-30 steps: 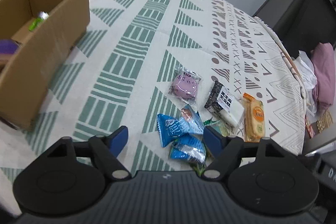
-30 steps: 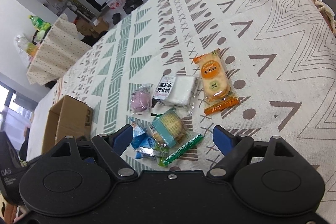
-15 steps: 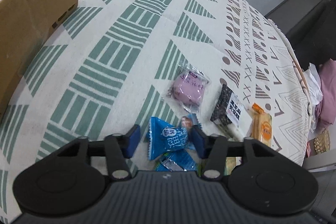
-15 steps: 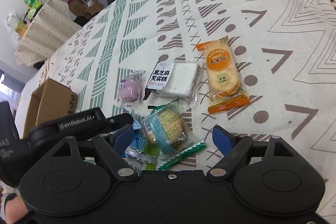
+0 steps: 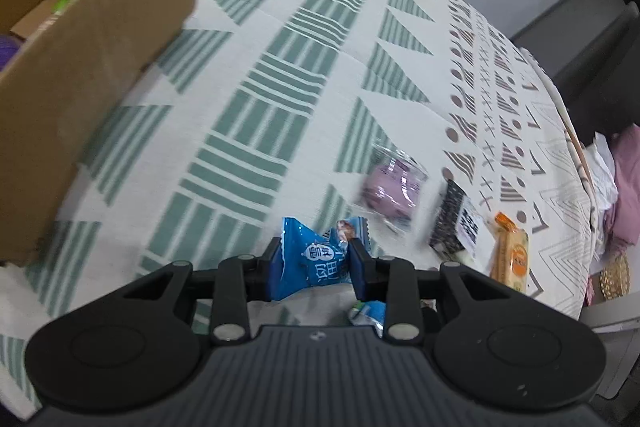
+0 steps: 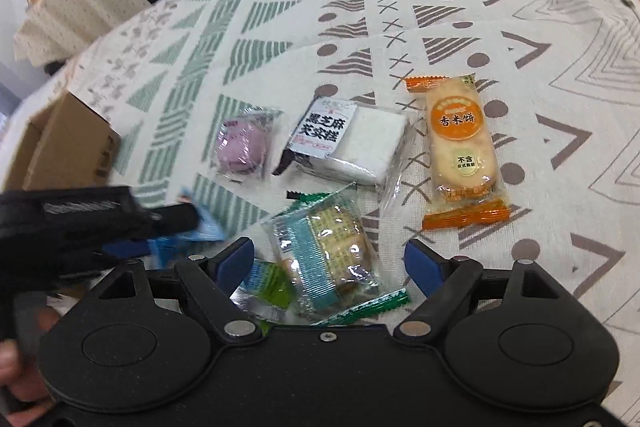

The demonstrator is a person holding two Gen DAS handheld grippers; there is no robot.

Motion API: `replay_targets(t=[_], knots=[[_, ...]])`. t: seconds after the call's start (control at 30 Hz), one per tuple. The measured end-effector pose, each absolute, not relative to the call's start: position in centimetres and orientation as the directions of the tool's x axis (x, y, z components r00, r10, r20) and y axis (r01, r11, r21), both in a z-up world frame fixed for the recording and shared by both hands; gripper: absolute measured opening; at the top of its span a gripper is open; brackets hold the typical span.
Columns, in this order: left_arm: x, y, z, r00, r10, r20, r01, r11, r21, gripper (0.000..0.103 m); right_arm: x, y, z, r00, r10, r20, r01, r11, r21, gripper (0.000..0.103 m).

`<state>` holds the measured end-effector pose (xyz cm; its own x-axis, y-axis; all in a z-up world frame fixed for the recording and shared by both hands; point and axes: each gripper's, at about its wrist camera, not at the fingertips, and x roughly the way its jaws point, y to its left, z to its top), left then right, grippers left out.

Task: Organize snacks
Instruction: 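Grasp a blue packet with the left tool while the right tool grasps the teal-banded biscuit packet, then carry the blue packet and biscuit packet over the cardboard box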

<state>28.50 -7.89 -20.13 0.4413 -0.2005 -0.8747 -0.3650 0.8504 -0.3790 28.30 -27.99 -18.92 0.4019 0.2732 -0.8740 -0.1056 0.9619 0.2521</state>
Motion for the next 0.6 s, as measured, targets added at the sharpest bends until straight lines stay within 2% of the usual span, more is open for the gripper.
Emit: replay_targets(t=[0.03,0.07,0.13,0.17,0.6], knots=[[28.4,-7.6,-20.0,0.443,-0.195,-0.875,-0.370,0.849,-0.376,0.033,28.3,-27.7,-19.1,0.401,0.262,-0.878,-0.112,0.965,0.237,0.077],[28.2,-7.4,-19.8,0.445,-0.191,-0.875,-0.372,0.850,-0.374,0.033,28.3,-27.5,-19.1,0.402,0.250,-0.881,-0.121,0.968,0.220,0.067],[27.9,-7.1,-19.4,0.450,-0.182,-0.874,-0.375,0.850,-0.370,0.033,28.1,-27.4,-19.0,0.405,0.237,-0.883,-0.128,0.971,0.202,0.054],[27.7,-6.9,-19.1,0.454,-0.178,-0.873,-0.376,0.850,-0.369,0.033,28.0,-27.6,-18.9,0.403,0.237,-0.884,-0.120,0.971,0.206,0.050],[24.4,-5.7,-14.3,0.524,-0.126,-0.842,-0.379,0.851,-0.364,0.033,26.6,-28.2,-15.1,0.502,0.370,-0.782,-0.093,0.922,0.376,0.048]])
